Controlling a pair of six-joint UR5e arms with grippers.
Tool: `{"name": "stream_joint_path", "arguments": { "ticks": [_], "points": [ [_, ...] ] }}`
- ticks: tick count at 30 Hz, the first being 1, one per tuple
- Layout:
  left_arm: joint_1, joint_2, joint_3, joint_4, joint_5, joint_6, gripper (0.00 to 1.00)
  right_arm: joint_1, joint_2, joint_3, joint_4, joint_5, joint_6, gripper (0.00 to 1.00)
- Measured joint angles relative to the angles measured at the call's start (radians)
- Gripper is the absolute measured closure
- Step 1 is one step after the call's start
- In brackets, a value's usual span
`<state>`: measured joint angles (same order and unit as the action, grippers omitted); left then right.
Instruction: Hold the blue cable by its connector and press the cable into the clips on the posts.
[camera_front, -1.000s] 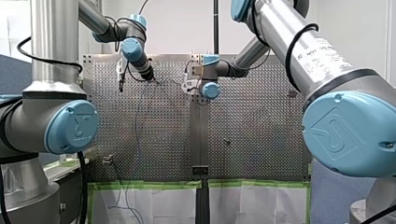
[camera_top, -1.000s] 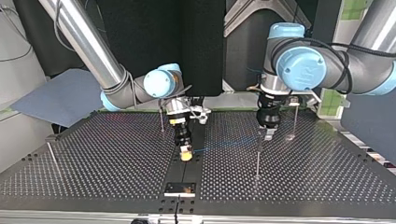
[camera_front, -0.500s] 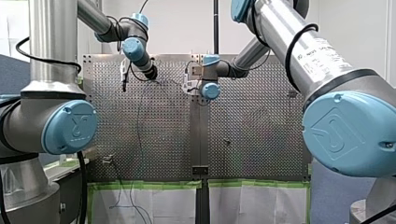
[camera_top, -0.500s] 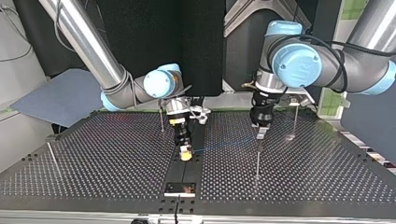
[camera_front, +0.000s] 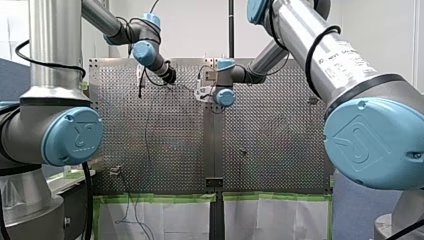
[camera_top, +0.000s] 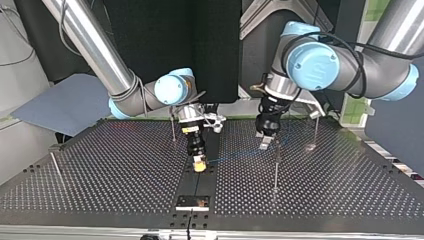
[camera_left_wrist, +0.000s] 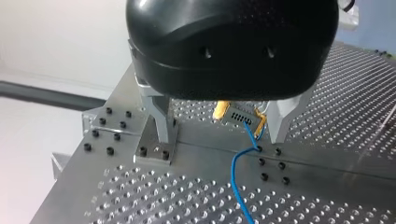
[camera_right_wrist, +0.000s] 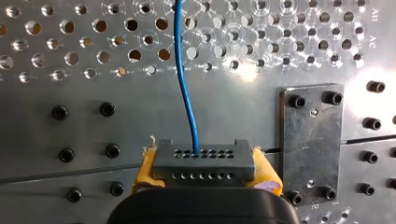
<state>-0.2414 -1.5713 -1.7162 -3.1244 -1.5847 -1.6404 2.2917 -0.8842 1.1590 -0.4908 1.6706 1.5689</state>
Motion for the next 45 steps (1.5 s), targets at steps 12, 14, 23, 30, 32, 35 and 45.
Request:
{"name": "stream_joint_path", "arguments": {
  "ticks": [12, 14, 23, 30, 32, 35, 45],
  "points": [
    [-0.02, -0.006, 0.0, 0.003, -0.084, 0.074, 0.0, 0.001, 0.001, 0.0, 0.001, 0.0, 0.001, 1.0],
    [-0.024, -0.017, 0.0, 0.004, -0.102, 0.081, 0.0, 0.001, 0.001, 0.0, 0.001, 0.0, 0.0, 1.0],
    [-0.042, -0.063, 0.0, 0.037, -0.144, 0.074, 0.0, 0.003, 0.002, 0.0, 0.003, 0.0, -0.001, 1.0],
    [-0.05, -0.077, 0.005, 0.051, -0.164, 0.062, 0.0, 0.004, 0.002, 0.0, 0.003, 0.0, -0.001, 1.0],
    [-0.054, -0.09, 0.017, 0.051, -0.175, 0.06, 0.0, 0.004, 0.003, 0.0, 0.003, 0.0, -0.001, 1.0],
    [-0.065, -0.114, 0.043, 0.05, -0.195, 0.057, 0.0, 0.004, 0.003, 0.0, 0.003, 0.0, -0.001, 1.0],
    [-0.093, -0.162, 0.128, 0.05, -0.237, 0.044, 0.0, 0.004, 0.004, 0.0, 0.004, 0.0, -0.001, 1.0]
  ]
}}
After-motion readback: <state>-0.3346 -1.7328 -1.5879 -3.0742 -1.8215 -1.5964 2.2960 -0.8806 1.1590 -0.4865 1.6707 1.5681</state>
